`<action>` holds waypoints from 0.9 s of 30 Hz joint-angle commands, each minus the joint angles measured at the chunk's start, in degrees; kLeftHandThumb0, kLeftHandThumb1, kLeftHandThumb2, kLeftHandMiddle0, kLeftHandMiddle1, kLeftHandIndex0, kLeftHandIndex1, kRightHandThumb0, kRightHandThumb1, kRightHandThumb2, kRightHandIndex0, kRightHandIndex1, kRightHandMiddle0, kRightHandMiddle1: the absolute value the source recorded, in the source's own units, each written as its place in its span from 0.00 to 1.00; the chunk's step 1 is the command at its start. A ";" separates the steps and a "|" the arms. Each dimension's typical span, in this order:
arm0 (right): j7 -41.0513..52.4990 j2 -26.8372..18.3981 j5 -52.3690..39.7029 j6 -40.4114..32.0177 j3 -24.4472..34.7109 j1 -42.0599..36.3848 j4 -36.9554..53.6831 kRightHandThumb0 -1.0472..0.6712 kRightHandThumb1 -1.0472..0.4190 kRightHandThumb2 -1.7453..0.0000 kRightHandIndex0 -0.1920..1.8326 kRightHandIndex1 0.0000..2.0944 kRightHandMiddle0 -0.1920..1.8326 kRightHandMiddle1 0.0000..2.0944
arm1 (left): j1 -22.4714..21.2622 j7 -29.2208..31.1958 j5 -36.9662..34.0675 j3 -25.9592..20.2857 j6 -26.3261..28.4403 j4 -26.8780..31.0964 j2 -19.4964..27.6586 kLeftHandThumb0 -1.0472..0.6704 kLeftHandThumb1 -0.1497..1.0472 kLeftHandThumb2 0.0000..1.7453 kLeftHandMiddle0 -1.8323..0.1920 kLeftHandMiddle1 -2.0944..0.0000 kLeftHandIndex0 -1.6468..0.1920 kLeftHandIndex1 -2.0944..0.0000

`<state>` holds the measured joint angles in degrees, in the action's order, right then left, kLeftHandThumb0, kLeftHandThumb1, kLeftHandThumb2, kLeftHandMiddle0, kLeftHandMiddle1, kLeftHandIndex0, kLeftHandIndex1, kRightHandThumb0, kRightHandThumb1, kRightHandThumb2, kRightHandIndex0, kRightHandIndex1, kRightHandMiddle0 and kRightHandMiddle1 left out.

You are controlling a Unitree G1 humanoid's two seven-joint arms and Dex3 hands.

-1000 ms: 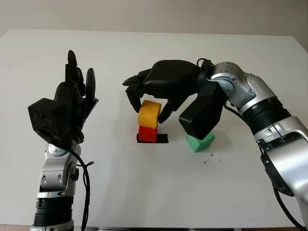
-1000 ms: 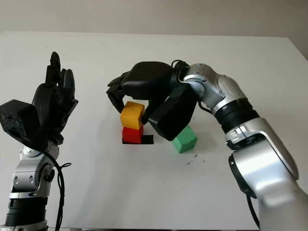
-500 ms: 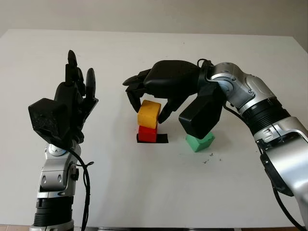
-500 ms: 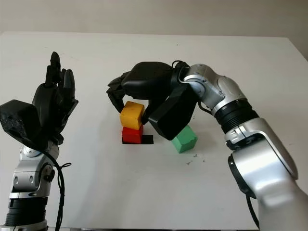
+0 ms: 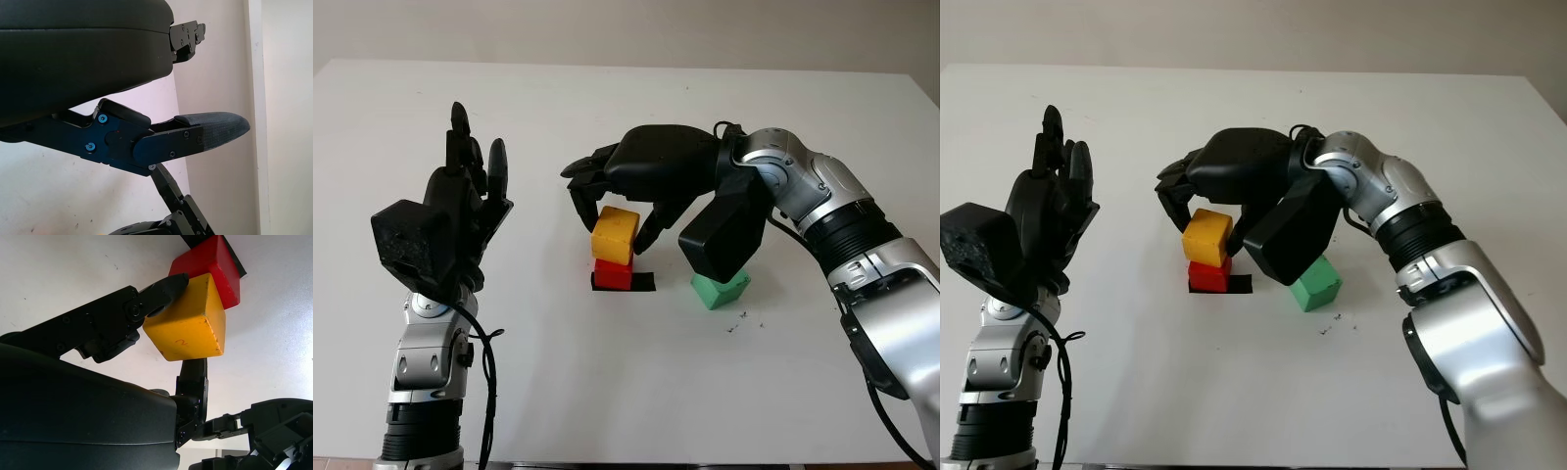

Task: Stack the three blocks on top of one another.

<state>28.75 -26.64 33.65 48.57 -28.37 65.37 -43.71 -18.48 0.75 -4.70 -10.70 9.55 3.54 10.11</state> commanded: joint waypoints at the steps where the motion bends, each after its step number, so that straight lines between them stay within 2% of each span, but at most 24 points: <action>1: 0.45 0.17 0.10 0.72 -0.61 -0.54 -0.84 0.35 0.09 0.97 0.22 0.02 0.26 0.69 | 0.53 -0.15 0.10 0.11 -0.15 1.31 -0.04 0.16 1.00 0.35 1.00 1.00 1.00 1.00; 27: 2.04 1.09 -2.58 2.22 0.01 -0.33 -4.65 0.38 0.06 0.97 0.20 0.02 0.27 0.73 | 0.35 -0.11 -0.01 0.08 0.15 1.26 0.00 0.16 1.00 0.35 1.00 1.00 1.00 1.00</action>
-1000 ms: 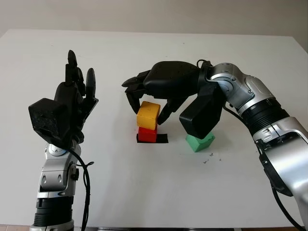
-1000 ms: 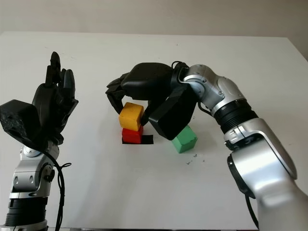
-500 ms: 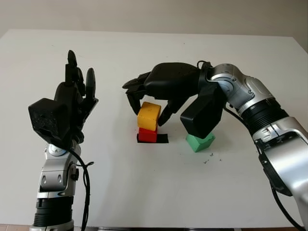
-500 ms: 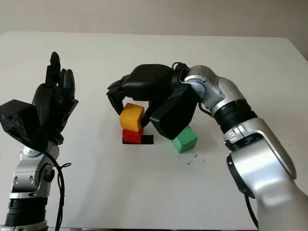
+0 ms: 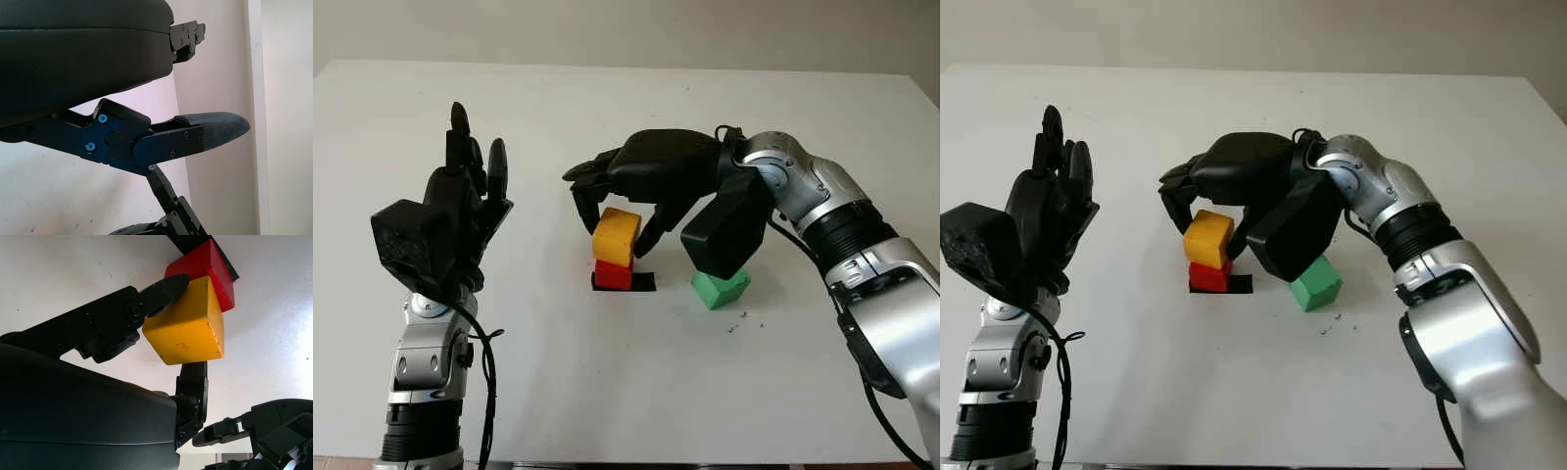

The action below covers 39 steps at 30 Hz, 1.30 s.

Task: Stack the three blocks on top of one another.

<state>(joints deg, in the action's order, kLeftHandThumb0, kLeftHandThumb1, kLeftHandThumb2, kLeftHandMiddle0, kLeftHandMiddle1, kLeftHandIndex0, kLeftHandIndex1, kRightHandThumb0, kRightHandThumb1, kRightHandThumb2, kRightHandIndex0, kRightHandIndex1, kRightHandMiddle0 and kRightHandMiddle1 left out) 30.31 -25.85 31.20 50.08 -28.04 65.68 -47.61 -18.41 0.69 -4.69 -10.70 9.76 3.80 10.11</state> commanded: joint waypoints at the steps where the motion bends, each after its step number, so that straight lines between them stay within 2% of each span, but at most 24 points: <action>1: 0.57 0.35 -0.27 0.79 -0.32 -0.64 -0.83 0.38 0.06 0.97 0.20 0.02 0.27 0.73 | 0.27 0.04 -0.07 0.07 -0.08 0.93 0.03 0.16 1.00 0.35 1.00 1.00 1.00 1.00; 19: 2.48 0.68 -1.51 1.02 0.29 -0.68 -0.71 0.37 0.06 0.97 0.20 0.02 0.28 0.75 | 0.35 -0.02 -0.06 0.11 0.09 1.11 -0.03 0.16 1.00 0.35 1.00 1.00 1.00 1.00; 25: 2.60 0.41 -0.97 0.49 0.12 -0.68 -0.55 0.35 0.06 0.97 0.18 0.02 0.24 0.73 | 0.22 -0.10 -0.17 0.04 -0.17 0.90 -0.17 0.17 1.00 0.35 1.00 1.00 1.00 1.00; 26: 2.48 0.22 -0.37 0.36 -0.10 -0.60 -0.32 0.34 0.07 0.97 0.18 0.01 0.22 0.72 | 0.24 -0.08 -0.15 0.05 -0.23 0.88 -0.16 0.17 1.00 0.35 1.00 1.00 1.00 1.00; 28: 2.37 -0.04 0.52 0.34 -0.32 -0.46 -0.02 0.31 0.08 0.97 0.14 0.01 0.14 0.60 | 0.27 0.00 -0.13 0.11 -0.25 0.98 -0.12 0.16 1.00 0.35 1.00 1.00 1.00 1.00; 30: 2.02 -0.20 1.41 0.37 -0.50 -0.33 0.17 0.30 0.09 0.97 0.12 0.01 0.11 0.54 | 0.31 0.02 -0.06 0.15 -0.34 0.98 -0.08 0.16 1.00 0.35 1.00 1.00 1.00 1.00; 33: 1.28 -0.37 2.66 0.33 -0.70 -0.15 0.31 0.28 0.10 0.97 0.07 0.02 0.09 0.37 | 0.22 -0.05 -0.20 0.07 -0.01 1.04 -0.16 0.16 1.00 0.35 1.00 1.00 1.00 1.00; 39: 1.82 -0.85 3.93 0.37 -1.14 0.68 0.09 0.26 0.09 0.97 0.02 0.01 0.04 0.26 | 0.31 -0.37 0.19 0.21 -0.14 1.14 -0.14 0.17 1.00 0.35 1.00 1.00 1.00 1.00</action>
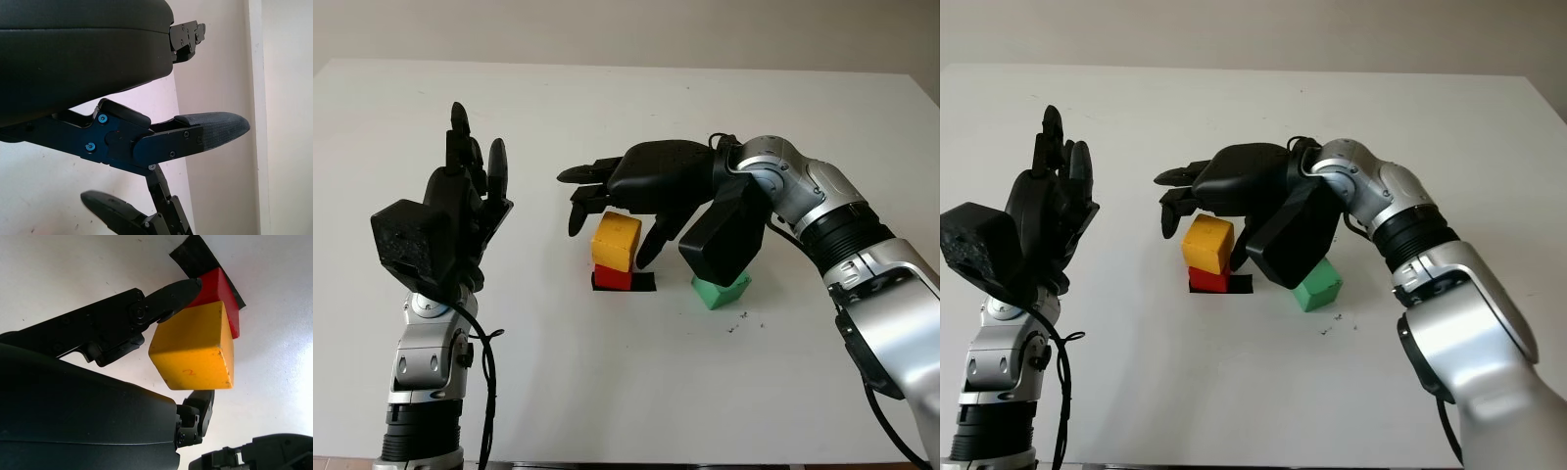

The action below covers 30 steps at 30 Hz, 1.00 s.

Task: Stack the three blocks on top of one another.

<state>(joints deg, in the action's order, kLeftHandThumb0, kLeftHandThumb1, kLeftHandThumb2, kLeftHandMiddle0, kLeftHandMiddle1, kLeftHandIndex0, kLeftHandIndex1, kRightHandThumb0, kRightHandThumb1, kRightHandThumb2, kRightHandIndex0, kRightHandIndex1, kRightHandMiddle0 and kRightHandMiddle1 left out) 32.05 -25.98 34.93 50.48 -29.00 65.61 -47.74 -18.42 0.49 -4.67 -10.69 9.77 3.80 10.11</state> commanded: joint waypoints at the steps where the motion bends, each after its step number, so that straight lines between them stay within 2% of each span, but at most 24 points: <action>1: 0.18 -0.90 0.59 -0.06 -0.37 0.93 0.31 0.26 0.09 0.97 0.02 0.01 0.04 0.26 | 0.35 -0.19 0.19 0.20 -0.18 1.14 -0.11 0.17 1.00 0.35 1.00 1.00 1.00 1.00; 3: 0.50 -1.32 1.29 -0.06 -0.66 1.22 0.74 0.24 0.09 0.97 0.00 0.00 0.01 0.20 | 0.18 -0.18 0.28 0.22 -0.08 0.94 0.03 0.17 1.00 0.35 1.00 1.00 1.00 1.00; 10: 2.92 -3.30 0.54 0.43 -0.17 1.30 2.81 0.21 0.10 0.97 0.00 0.00 0.00 0.02 | -0.01 -0.20 -0.07 0.10 -0.04 0.91 -0.23 0.17 1.00 0.35 1.00 1.00 1.00 1.00; 14: 5.93 -5.86 -3.35 -0.91 2.22 0.84 6.19 0.20 0.10 0.97 0.00 0.00 0.00 0.00 | 0.14 -0.06 -0.07 0.12 -0.02 0.97 -0.09 0.16 1.00 0.35 1.00 1.00 1.00 1.00; 20: 9.43 -11.84 -16.61 -10.09 12.42 -3.83 17.39 0.20 0.08 0.96 0.00 0.00 0.02 0.01 | 0.58 -0.44 0.44 0.03 0.22 1.52 0.18 0.16 1.00 0.35 1.00 1.00 1.00 1.00; 27: 8.40 -18.45 -25.54 -20.64 24.18 -12.57 28.35 0.16 0.09 0.97 0.00 0.00 0.08 0.04 | 0.24 -0.11 -0.12 -0.32 0.28 1.18 0.11 0.16 1.00 0.34 1.00 1.00 1.00 1.00; 30: 8.82 -21.15 -28.09 -26.30 28.21 -17.52 33.64 0.19 0.10 0.97 0.01 0.01 0.08 0.04 | 0.02 0.04 0.04 -0.26 -0.06 0.73 0.32 0.16 1.00 0.35 1.00 1.00 1.00 1.00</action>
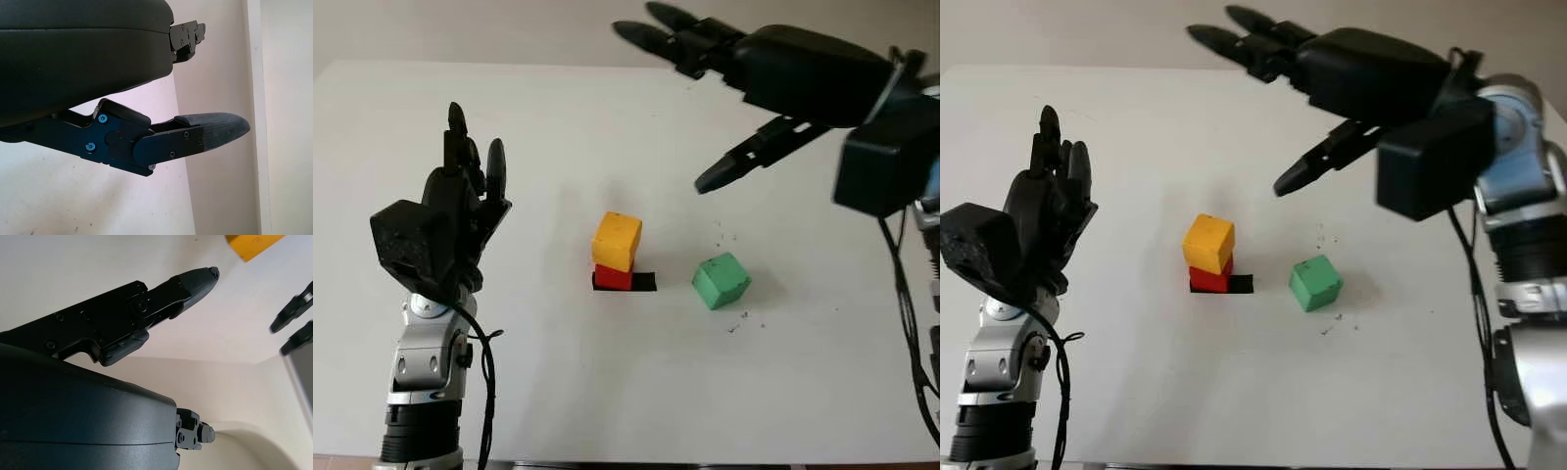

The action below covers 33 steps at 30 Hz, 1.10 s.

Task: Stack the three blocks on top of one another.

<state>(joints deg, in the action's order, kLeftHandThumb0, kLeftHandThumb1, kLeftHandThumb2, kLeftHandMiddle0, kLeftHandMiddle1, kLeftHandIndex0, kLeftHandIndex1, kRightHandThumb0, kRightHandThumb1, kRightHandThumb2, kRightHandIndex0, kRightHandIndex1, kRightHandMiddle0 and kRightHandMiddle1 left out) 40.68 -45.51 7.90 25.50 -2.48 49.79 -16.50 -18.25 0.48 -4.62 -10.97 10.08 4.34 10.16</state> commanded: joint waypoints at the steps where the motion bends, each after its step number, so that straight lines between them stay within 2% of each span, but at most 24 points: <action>1: 0.39 -2.59 -1.33 -3.40 2.74 -3.31 4.18 0.19 0.10 0.97 0.01 0.01 0.08 0.04 | -0.23 0.06 0.01 -0.01 -0.40 0.13 0.28 0.16 1.00 0.35 1.00 1.00 1.00 1.00; 5: 0.30 -5.51 -0.84 -10.97 6.38 -11.66 12.30 0.17 0.09 0.97 0.00 0.02 0.10 0.05 | -0.18 0.17 0.02 -0.06 -0.01 0.62 0.41 0.16 1.00 0.35 1.00 1.00 1.00 1.00; 8: -0.96 -6.15 0.46 -13.09 8.15 -18.01 17.25 0.18 0.10 0.97 0.00 0.02 0.12 0.05 | -0.11 0.32 0.04 -0.05 0.07 0.81 0.53 0.16 1.00 0.35 1.00 1.00 1.00 1.00; 12: -2.82 -5.84 1.86 -12.42 9.23 -24.71 20.95 0.19 0.10 0.97 0.01 0.03 0.14 0.05 | 0.03 0.64 -0.16 -0.11 0.09 1.00 0.58 0.17 1.00 0.35 1.00 1.00 1.00 1.00; 15: -4.94 -4.91 2.60 -7.01 8.56 -28.62 19.72 0.18 0.10 0.97 0.01 0.02 0.15 0.05 | 0.06 0.42 0.02 -0.12 0.23 1.13 0.53 0.17 1.00 0.35 1.00 1.00 1.00 1.00; 18: -6.50 -4.21 4.05 -3.61 7.19 -30.90 18.21 0.18 0.09 0.97 0.00 0.02 0.16 0.05 | 0.05 0.33 -0.08 -0.16 0.47 1.29 0.43 0.17 1.00 0.35 1.00 1.00 1.00 1.00; 23: -8.47 -3.41 10.32 -2.46 3.28 -32.89 18.19 0.18 0.10 0.97 0.00 0.02 0.17 0.04 | 0.12 0.21 -0.03 -0.27 0.94 1.74 0.51 0.17 1.00 0.35 1.00 1.00 1.00 1.00; 33: -10.70 -3.24 14.54 0.80 -0.40 -33.61 15.70 0.17 0.09 0.97 0.00 0.01 0.16 0.03 | -0.11 0.41 0.17 -0.17 0.59 1.36 0.66 0.17 1.00 0.35 1.00 1.00 1.00 1.00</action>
<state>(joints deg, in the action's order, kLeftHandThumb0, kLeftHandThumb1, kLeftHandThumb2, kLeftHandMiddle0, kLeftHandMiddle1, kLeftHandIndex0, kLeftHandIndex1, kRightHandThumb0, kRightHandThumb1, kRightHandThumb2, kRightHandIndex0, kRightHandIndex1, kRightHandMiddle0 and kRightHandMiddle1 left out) 30.37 -48.88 22.18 26.11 -2.63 16.54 -0.71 -18.36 0.90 -4.65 -11.17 10.96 5.02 10.38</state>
